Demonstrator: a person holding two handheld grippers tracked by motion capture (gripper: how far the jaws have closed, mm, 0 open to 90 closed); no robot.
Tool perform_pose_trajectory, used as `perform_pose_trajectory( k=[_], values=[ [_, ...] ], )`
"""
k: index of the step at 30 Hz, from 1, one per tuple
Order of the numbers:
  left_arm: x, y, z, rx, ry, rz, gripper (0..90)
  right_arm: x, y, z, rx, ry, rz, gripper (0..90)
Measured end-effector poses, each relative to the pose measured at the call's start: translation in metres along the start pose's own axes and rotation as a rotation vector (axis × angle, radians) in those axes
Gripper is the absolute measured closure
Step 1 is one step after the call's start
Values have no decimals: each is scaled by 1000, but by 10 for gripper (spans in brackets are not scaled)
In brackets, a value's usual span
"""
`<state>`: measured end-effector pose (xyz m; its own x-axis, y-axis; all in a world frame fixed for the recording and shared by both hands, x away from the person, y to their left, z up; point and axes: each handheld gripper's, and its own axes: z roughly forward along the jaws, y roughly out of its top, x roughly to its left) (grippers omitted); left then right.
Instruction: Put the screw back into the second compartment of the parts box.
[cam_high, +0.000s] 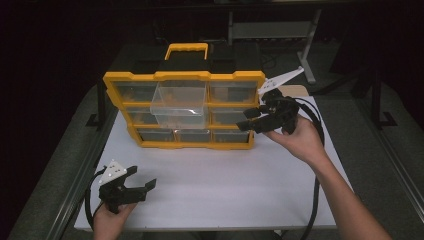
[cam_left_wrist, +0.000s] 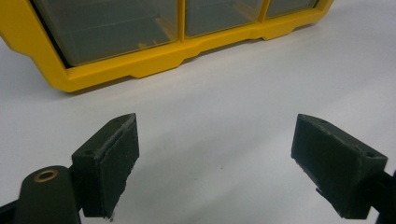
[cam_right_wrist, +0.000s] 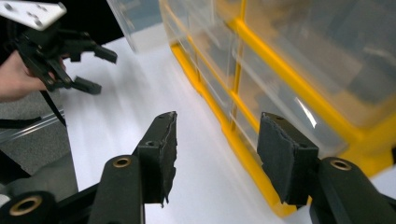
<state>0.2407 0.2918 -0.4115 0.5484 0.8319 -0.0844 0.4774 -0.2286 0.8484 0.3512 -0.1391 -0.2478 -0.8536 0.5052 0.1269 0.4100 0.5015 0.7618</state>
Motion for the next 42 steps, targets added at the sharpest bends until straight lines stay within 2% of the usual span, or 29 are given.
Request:
perform_pose_trajectory(
  k=[10, 18, 20, 24, 25, 29, 42],
  values=[
    [-1, -1, 1, 18, -1, 4, 143, -16, -42, 8, 8, -13, 80, 422],
    [0, 0, 0, 19, -2, 14, 144, -22, -66, 13, -7, -36, 117, 381],
    [-1, -1, 1, 15, -2, 5, 143, -25, -72, 15, -12, -42, 115, 376],
    [-2, -1, 1, 16, -4, 5, 143, -25, -83, 21, -2, -54, 157, 356],
    [-2, -1, 1, 16, -4, 6, 143, -26, -86, 22, -3, -55, 145, 354],
    [-2, -1, 1, 14, -3, 0, 143, -27, -96, 26, 0, -67, 170, 334],
    [-2, -1, 1, 16, -4, 2, 143, -28, -125, 29, -3, -119, 195, 302]
  ],
)
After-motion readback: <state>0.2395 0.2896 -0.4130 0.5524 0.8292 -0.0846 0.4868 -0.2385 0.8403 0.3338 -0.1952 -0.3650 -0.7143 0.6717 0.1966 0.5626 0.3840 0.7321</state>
